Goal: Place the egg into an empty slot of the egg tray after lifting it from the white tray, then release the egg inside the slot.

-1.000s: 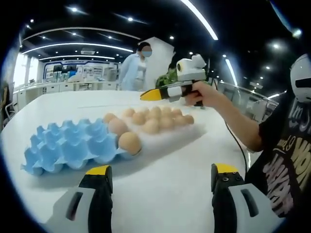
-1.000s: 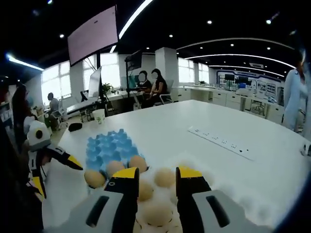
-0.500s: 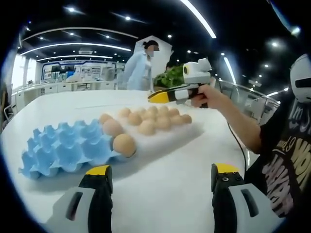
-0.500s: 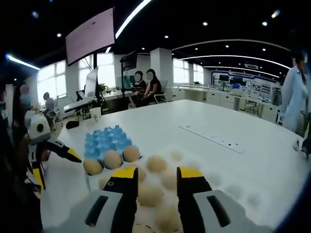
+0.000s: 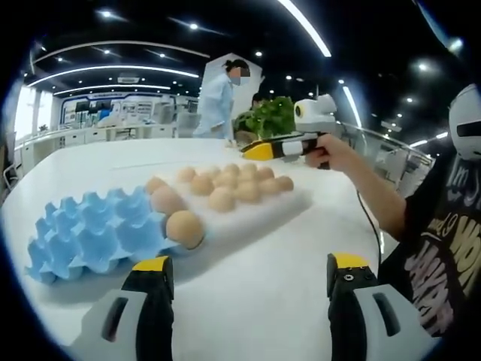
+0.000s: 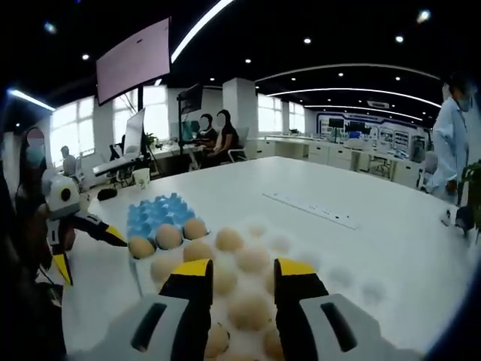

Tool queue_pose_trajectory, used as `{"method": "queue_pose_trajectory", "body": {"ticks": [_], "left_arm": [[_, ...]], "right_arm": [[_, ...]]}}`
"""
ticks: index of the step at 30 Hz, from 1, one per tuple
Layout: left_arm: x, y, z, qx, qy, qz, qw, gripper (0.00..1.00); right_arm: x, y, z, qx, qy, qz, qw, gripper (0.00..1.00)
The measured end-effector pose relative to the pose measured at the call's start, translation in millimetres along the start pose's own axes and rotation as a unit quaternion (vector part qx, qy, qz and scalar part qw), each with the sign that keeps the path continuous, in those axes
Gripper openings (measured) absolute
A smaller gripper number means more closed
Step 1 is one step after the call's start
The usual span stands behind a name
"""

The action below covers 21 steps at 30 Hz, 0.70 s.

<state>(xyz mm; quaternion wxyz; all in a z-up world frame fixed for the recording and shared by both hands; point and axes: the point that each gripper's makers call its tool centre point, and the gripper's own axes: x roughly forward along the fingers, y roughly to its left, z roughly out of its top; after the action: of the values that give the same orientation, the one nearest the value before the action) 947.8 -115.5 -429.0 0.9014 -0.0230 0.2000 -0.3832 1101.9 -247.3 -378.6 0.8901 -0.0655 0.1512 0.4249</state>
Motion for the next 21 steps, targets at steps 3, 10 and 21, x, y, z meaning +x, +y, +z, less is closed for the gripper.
{"method": "queue_pose_trajectory", "body": {"ticks": [3, 10, 21], "left_arm": [[0.6, -1.3, 0.4, 0.000, 0.000, -0.001, 1.0000, 0.85], [3.3, -3.7, 0.5, 0.002, 0.002, -0.004, 1.0000, 0.86], [10.6, -11.1, 2.3, 0.007, 0.006, -0.013, 0.9999, 0.86]], "right_arm": [[-7.4, -3.0, -4.5, 0.005, -0.002, -0.007, 1.0000, 0.34], [-20.5, -8.7, -13.1, 0.011, -0.004, -0.020, 0.9997, 0.34], [-45.0, -11.0, -28.6, 0.007, 0.004, -0.039, 0.9992, 0.34]]}}
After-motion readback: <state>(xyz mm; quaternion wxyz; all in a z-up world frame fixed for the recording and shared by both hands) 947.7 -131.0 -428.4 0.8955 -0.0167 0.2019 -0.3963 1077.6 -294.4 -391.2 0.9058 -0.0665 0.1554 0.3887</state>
